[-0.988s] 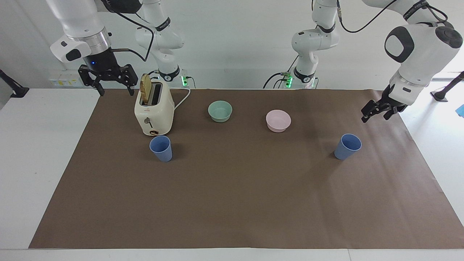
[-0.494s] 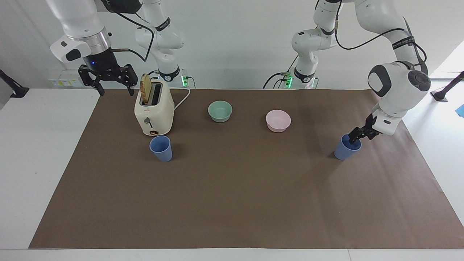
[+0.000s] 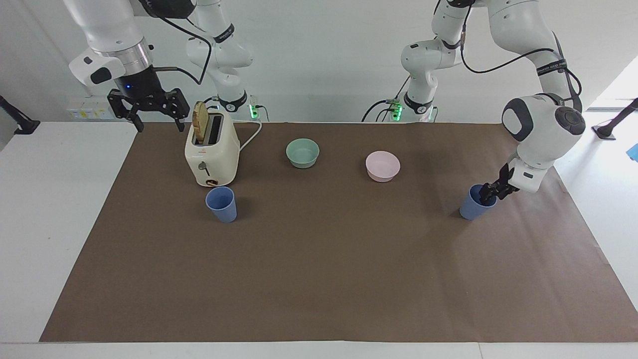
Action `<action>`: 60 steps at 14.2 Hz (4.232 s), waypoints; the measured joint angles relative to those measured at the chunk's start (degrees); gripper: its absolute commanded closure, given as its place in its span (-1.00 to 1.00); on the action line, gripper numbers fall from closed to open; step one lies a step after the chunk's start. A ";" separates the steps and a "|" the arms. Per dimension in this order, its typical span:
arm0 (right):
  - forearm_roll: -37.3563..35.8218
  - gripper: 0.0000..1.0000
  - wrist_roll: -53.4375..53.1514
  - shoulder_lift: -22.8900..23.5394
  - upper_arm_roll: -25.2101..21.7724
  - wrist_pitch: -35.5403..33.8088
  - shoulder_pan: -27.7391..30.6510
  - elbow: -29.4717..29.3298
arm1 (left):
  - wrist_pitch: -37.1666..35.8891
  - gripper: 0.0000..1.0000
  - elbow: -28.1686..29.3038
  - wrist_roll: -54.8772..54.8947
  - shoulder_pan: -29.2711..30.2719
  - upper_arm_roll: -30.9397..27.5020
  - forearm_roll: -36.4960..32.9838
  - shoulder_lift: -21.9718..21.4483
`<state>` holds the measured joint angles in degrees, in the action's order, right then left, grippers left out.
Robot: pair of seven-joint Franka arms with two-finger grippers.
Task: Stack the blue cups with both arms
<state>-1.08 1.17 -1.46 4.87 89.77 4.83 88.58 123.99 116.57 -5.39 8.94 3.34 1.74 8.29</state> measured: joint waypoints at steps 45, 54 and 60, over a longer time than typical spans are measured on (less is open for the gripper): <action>0.00 -1.00 0.00 0.00 -0.21 0.00 0.00 0.00 | 8.01 -1.00 -16.44 -38.14 -38.76 1.65 -2.21 13.33; 0.59 -1.00 0.18 -1.99 -0.18 3.69 -0.69 6.58 | 0.91 -1.00 -19.19 -35.57 -33.10 -0.37 -2.71 8.51; 0.79 -1.00 0.18 1.23 -0.04 15.80 -0.76 16.31 | -9.00 -1.00 -18.82 -17.28 -22.59 -0.43 -2.77 3.51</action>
<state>-0.29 1.35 -0.22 4.83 105.57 4.07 104.89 114.99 97.75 -22.67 -13.65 2.91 -1.04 11.81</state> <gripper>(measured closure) 0.000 0.000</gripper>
